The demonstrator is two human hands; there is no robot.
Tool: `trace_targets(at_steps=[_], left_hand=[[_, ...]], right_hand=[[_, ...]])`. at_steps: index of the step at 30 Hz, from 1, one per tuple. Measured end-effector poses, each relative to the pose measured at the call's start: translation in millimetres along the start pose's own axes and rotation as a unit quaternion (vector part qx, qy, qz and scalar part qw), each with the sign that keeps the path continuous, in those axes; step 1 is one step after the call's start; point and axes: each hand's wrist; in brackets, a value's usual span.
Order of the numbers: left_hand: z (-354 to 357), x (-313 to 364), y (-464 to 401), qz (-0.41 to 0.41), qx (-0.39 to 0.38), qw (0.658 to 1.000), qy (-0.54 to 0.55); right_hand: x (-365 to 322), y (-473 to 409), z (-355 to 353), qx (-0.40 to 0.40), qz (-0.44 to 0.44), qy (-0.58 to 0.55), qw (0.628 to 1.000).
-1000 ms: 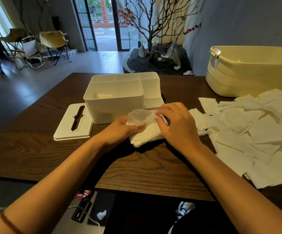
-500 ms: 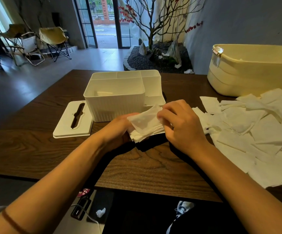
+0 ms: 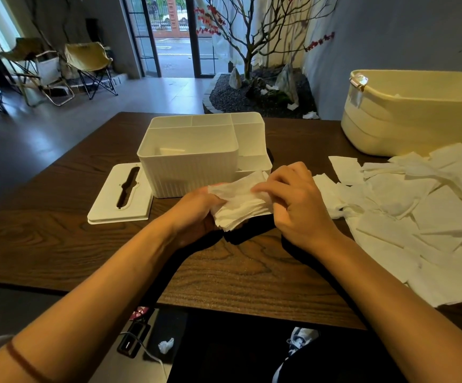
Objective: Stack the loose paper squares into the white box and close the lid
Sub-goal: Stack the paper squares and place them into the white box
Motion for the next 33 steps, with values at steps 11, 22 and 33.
trace_targets(at_steps=[11, 22, 33], left_hand=[[-0.8, 0.6, 1.2, -0.020, 0.035, 0.999, -0.029], [-5.6, 12.3, 12.2, -0.066, -0.012, 0.990, 0.122], [2.7, 17.1, 3.3, -0.131, 0.024, 0.988, -0.078]], right_hand=[[1.2, 3.4, 0.3, 0.001, -0.038, 0.049, 0.998], [4.9, 5.9, -1.3, -0.021, -0.074, 0.080, 0.994], [9.3, 12.2, -4.2, -0.050, -0.098, 0.142, 0.984]])
Point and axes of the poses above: each hand's wrist, its own y-axis away from the middle knuckle, its own z-axis out of the palm, x = y × z, and after that the axes turned 13 degrees about -y, right-handed
